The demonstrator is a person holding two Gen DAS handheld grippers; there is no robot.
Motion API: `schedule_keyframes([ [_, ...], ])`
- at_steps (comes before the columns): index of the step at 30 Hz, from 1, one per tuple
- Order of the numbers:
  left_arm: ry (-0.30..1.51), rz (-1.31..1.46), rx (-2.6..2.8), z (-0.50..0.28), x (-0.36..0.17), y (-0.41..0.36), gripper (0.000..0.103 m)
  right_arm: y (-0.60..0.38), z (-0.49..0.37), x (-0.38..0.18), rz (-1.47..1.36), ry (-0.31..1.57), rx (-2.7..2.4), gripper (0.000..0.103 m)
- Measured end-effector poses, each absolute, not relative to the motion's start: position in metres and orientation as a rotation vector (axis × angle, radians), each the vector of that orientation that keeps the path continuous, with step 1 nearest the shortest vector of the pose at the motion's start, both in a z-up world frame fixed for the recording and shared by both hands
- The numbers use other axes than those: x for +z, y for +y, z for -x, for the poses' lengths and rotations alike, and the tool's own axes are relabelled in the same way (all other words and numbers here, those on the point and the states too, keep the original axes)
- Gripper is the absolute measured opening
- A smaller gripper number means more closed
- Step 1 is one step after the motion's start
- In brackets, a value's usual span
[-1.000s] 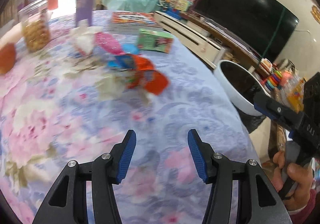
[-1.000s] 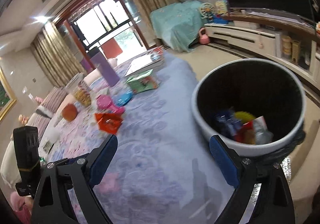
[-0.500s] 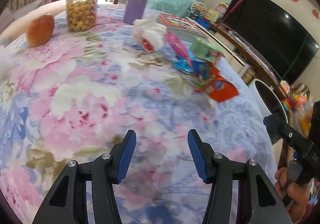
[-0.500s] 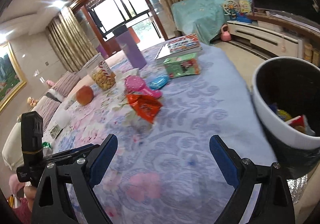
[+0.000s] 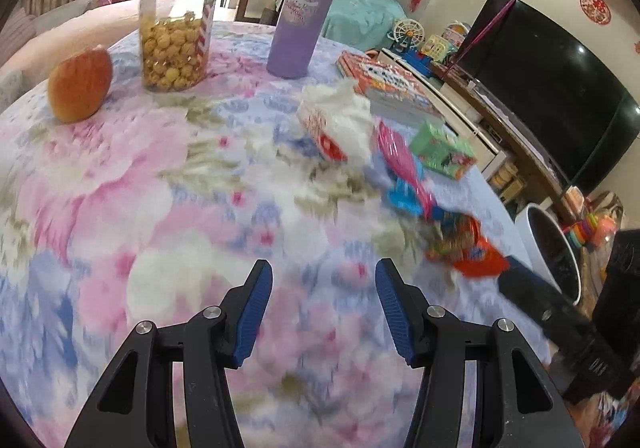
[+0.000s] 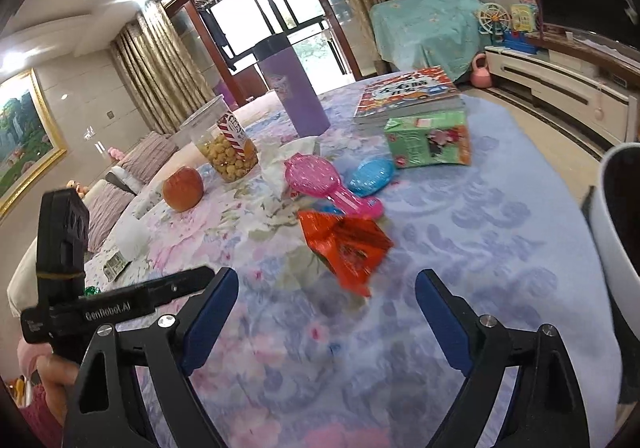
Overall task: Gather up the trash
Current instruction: 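Move both tools back over the table toward the orange wrapper and tissue, then grasp the orange wrapper with right gripper while left grasps white tissue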
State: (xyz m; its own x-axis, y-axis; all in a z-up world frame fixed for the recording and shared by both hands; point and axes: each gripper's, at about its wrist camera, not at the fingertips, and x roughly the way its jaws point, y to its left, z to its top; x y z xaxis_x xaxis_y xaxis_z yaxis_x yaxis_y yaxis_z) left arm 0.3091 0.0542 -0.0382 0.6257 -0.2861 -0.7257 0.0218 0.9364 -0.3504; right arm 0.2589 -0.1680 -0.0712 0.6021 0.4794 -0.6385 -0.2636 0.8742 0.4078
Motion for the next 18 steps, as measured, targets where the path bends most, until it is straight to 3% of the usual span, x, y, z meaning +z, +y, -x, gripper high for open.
schedule_keyframes([
  [6,0.89,0.347,-0.233,-0.363,-0.042,0.06,0.053,-0.16,-0.281,-0.082,-0.296,0.851,0.422,0.07],
  [8,0.901,0.361,-0.259,-0.385,-0.047,0.059,0.053,-0.161,-0.286,-0.087,-0.304,0.864,0.405,0.045],
  [10,0.913,0.369,-0.282,-0.402,-0.051,0.057,0.053,-0.163,-0.291,-0.094,-0.324,0.891,0.399,0.031],
  [15,0.918,0.354,-0.329,-0.439,-0.061,0.047,0.051,-0.169,-0.289,-0.094,-0.357,0.868,0.398,0.024],
  [16,0.916,0.35,-0.335,-0.443,-0.062,0.045,0.042,-0.171,-0.287,-0.095,-0.364,0.868,0.398,0.023],
  [17,0.914,0.343,-0.345,-0.446,-0.064,0.043,0.021,-0.171,-0.287,-0.095,-0.37,0.868,0.397,0.023],
  [18,0.923,0.328,-0.352,-0.45,-0.068,0.039,0.018,-0.173,-0.286,-0.095,-0.38,0.867,0.392,0.022],
])
